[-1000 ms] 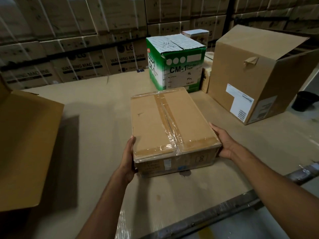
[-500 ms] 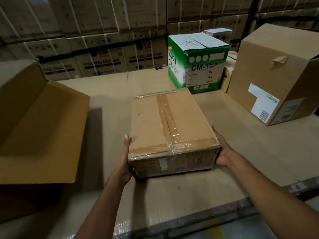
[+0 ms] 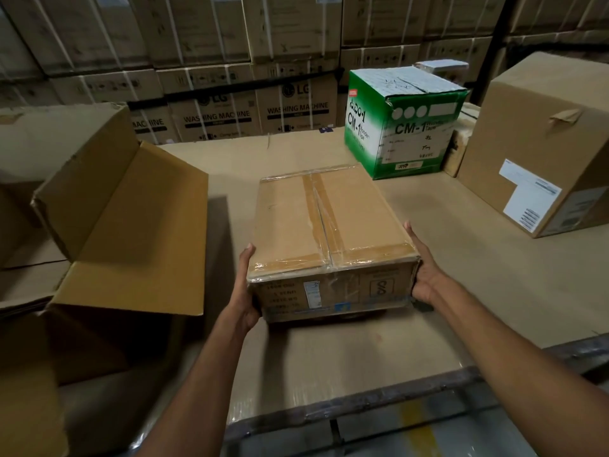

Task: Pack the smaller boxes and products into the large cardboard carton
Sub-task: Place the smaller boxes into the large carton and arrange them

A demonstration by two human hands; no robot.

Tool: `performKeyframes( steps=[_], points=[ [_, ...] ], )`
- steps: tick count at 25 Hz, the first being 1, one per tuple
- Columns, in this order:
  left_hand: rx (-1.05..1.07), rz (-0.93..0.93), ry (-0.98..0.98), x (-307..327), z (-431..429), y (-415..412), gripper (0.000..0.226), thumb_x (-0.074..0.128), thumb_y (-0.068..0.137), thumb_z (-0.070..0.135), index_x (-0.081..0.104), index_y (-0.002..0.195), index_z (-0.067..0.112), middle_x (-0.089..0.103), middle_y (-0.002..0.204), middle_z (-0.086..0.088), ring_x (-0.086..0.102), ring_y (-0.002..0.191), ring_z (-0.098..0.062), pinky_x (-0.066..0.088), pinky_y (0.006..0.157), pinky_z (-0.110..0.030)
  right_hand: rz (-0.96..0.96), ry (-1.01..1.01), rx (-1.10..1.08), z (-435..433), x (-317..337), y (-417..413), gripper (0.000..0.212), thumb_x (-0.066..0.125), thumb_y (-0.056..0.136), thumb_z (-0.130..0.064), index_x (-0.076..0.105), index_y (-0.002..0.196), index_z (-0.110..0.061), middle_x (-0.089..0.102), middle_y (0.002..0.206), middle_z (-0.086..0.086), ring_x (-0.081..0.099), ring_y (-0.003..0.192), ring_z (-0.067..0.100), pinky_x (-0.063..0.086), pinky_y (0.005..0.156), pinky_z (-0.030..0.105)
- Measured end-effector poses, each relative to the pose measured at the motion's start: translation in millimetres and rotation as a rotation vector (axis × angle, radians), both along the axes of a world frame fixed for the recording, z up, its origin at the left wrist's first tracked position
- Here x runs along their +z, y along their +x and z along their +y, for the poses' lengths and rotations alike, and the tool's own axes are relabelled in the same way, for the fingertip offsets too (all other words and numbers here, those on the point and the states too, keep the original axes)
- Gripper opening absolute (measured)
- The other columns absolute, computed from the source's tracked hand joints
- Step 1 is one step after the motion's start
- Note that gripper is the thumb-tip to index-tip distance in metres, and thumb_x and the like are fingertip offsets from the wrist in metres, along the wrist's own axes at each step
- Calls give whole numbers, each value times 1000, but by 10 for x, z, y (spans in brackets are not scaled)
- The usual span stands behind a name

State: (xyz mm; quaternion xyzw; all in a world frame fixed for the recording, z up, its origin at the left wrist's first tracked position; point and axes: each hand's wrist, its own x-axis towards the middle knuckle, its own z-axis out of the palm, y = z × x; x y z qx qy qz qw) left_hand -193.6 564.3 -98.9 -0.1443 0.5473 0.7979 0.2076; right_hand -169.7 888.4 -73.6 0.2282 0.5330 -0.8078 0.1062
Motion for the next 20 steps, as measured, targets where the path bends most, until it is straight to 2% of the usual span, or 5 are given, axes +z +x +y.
performKeyframes(
  steps=[5, 11, 14, 17, 20],
  points=[
    [25, 60, 76, 28, -183, 88, 83, 57, 80, 81, 66, 135, 20, 68, 132, -17, 62, 127, -37, 40, 114, -58, 68, -12, -34, -205, 78, 167, 79, 46, 87, -83, 75, 118, -16, 76, 111, 22, 76, 90, 35, 55, 88, 50],
    [-16, 57, 160, 158, -263, 433, 87, 52, 79, 87, 64, 138, 25, 66, 136, -17, 61, 128, -39, 42, 112, -61, 70, -66, -36, -284, 211, 341, 84, 53, 81, -86, 72, 125, -17, 72, 121, 22, 71, 108, 40, 48, 104, 64],
    [7, 97, 195, 230, -272, 625, 88, 52, 80, 87, 61, 142, 24, 61, 141, -17, 58, 131, -38, 38, 115, -60, 109, -123, -28, -277, 289, 482, 76, 52, 86, -82, 81, 112, -17, 73, 120, 20, 73, 105, 38, 51, 103, 57],
    [8, 161, 220, 475, -291, 758, 92, 53, 80, 85, 56, 146, 21, 57, 146, -19, 54, 135, -39, 36, 116, -59, 196, -158, -46, -268, 475, 578, 64, 47, 94, -74, 86, 93, -23, 78, 110, 11, 76, 96, 29, 61, 88, 48],
    [12, 291, 277, 892, -361, 852, 85, 40, 93, 77, 51, 149, 14, 58, 143, -21, 59, 128, -38, 51, 101, -54, 357, -73, -18, -352, 841, 598, 54, 44, 101, -64, 85, 86, -31, 80, 98, 0, 75, 90, 20, 59, 79, 35]
  ],
)
